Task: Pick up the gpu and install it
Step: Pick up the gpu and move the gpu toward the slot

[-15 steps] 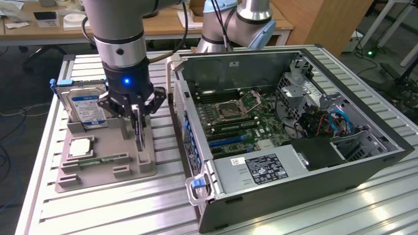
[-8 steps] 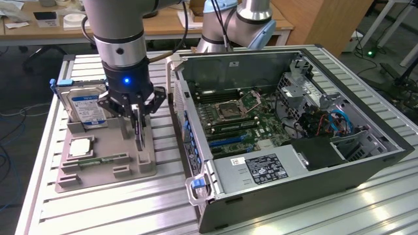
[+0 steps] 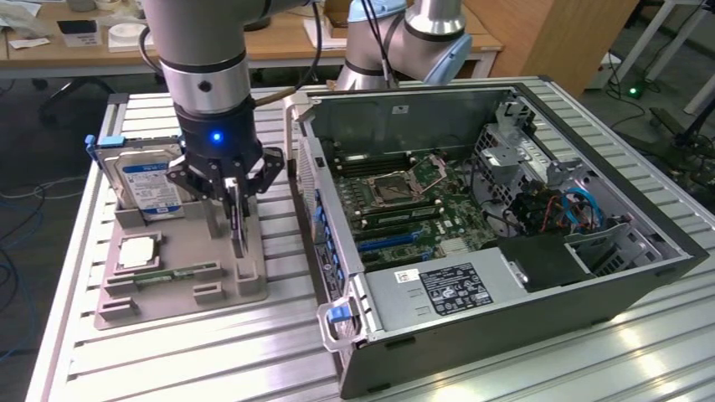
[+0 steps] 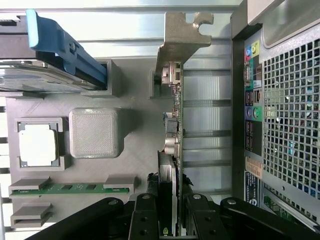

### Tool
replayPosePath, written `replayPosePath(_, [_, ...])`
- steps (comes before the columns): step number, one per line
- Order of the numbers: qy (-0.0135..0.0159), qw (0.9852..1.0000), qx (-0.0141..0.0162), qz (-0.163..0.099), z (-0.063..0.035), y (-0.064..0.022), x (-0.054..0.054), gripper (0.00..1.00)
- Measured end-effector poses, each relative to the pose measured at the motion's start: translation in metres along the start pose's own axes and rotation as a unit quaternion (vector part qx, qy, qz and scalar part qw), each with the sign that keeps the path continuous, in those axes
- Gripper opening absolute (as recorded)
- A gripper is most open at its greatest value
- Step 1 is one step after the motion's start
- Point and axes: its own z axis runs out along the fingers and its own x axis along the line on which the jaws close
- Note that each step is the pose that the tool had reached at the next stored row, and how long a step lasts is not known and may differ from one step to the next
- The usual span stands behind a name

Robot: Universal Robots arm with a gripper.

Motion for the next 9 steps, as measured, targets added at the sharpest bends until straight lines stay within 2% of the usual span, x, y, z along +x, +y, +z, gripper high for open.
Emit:
replayPosePath(2, [0.0000,1.0000,0.0000,0.000,-0.0043,0.0001,-0.0001,0.27])
replayPosePath(9, [0.0000,1.0000,0.0000,0.000,-0.0073,0.0001,-0.0001,0.27])
